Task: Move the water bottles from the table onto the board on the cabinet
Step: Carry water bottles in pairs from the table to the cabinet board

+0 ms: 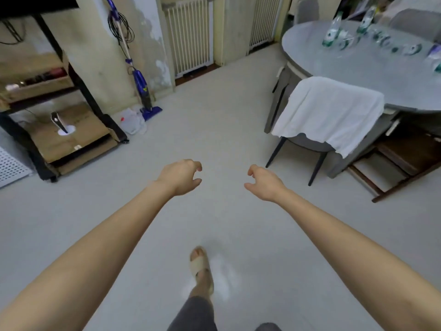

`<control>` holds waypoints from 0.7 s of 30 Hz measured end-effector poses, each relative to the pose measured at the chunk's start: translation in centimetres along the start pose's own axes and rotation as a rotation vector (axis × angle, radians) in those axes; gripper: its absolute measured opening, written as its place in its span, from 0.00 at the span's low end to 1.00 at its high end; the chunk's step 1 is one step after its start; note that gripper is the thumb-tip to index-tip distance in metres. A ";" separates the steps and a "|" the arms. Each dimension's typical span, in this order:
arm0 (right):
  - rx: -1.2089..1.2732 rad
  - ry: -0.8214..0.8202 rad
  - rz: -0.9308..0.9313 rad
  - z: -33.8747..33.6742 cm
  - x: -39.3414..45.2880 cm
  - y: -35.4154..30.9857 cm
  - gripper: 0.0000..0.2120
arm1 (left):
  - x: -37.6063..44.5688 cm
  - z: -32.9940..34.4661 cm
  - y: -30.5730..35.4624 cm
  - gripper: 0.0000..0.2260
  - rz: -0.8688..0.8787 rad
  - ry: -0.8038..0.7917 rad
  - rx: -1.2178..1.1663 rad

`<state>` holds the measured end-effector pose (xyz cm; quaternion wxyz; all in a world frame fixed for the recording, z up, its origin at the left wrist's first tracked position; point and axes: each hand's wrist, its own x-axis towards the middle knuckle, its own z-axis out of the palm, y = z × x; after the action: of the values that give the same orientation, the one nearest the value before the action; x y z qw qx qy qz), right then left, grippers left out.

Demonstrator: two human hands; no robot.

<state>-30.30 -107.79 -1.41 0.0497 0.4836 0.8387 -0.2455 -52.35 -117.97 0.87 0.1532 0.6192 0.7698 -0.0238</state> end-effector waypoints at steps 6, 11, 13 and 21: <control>0.046 0.066 0.083 -7.1 15.8 0.1 0.20 | 18.9 -6.8 -3.6 0.18 0.076 -0.015 0.027; 0.105 0.142 0.180 -14.1 26.4 2.0 0.20 | 33.3 -12.7 -2.8 0.18 0.195 -0.032 0.026; 0.128 0.166 0.216 -16.1 30.8 3.6 0.20 | 39.0 -13.9 -1.9 0.19 0.256 -0.046 0.049; 0.259 0.188 0.297 -24.0 50.3 9.9 0.20 | 62.6 -18.5 0.2 0.19 0.360 -0.086 0.096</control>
<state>-44.86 -53.04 -0.16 -0.0556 0.6248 0.7207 -0.2952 -67.59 -54.55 1.89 0.1581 0.7519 0.6373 -0.0593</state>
